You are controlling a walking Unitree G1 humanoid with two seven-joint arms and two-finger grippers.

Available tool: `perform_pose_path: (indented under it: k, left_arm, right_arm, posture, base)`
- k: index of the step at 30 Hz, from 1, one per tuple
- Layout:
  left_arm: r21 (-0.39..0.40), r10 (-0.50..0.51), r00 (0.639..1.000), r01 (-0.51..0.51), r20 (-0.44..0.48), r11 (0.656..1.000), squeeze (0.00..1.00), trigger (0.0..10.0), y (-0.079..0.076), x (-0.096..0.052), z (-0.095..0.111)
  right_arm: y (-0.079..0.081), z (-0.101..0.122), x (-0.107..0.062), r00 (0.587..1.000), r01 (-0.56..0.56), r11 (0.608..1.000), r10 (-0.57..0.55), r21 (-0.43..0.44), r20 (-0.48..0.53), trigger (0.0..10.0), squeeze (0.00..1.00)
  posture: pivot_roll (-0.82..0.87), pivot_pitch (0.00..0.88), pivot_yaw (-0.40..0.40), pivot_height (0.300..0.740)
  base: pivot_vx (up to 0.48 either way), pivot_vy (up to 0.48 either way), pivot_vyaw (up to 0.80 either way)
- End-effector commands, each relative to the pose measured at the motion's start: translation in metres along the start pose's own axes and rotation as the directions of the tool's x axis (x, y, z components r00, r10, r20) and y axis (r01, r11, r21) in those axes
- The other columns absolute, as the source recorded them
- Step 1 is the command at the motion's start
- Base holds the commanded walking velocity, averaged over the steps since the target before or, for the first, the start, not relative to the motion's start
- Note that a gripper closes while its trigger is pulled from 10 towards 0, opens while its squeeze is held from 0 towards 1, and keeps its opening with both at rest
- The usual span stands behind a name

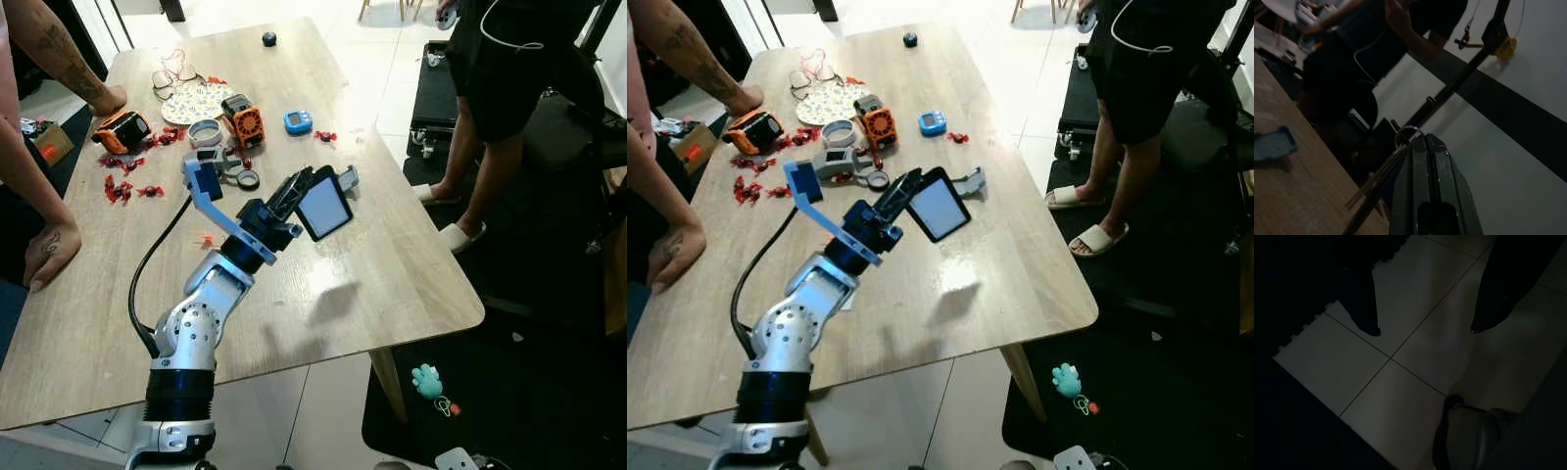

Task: Hang keys on a hook

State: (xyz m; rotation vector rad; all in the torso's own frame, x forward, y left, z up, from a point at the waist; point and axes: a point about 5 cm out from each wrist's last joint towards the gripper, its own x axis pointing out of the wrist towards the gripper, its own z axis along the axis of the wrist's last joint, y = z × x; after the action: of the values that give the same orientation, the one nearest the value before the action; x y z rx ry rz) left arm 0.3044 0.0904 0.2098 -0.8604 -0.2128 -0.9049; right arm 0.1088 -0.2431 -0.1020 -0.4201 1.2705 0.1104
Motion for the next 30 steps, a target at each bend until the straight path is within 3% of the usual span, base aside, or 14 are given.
perform_pose_path:
  k: [1,11,30]
  left_arm:
    - [-0.008,-0.023,1.000,0.023,-0.010,1.000,0.00,10.0,-0.0038,-0.0020,0.0017]
    - [-0.045,-0.022,1.000,0.021,-0.014,0.999,0.00,10.0,-0.0047,0.0004,0.0002]
    - [-0.038,-0.013,1.000,0.013,-0.021,0.999,0.00,10.0,-0.0030,-0.0014,0.0037]
  right_arm:
    - [0.0079,-0.0043,0.0002,1.000,-0.025,1.000,0.025,0.007,-0.016,10.0,0.00]
    - [0.0083,-0.0036,0.0003,1.000,-0.023,1.000,0.024,0.009,-0.016,10.0,0.00]
    - [0.0066,-0.0060,0.0000,1.000,-0.022,1.000,0.022,0.007,-0.021,10.0,0.00]
  posture:
    - [-0.17,0.104,0.116,0.740]
    - [-0.18,0.101,0.117,0.740]
    - [-0.18,0.102,0.112,0.740]
  base:
    - [0.000,0.000,0.00]
    - [0.000,0.000,0.00]
    - [-0.301,0.000,0.00]
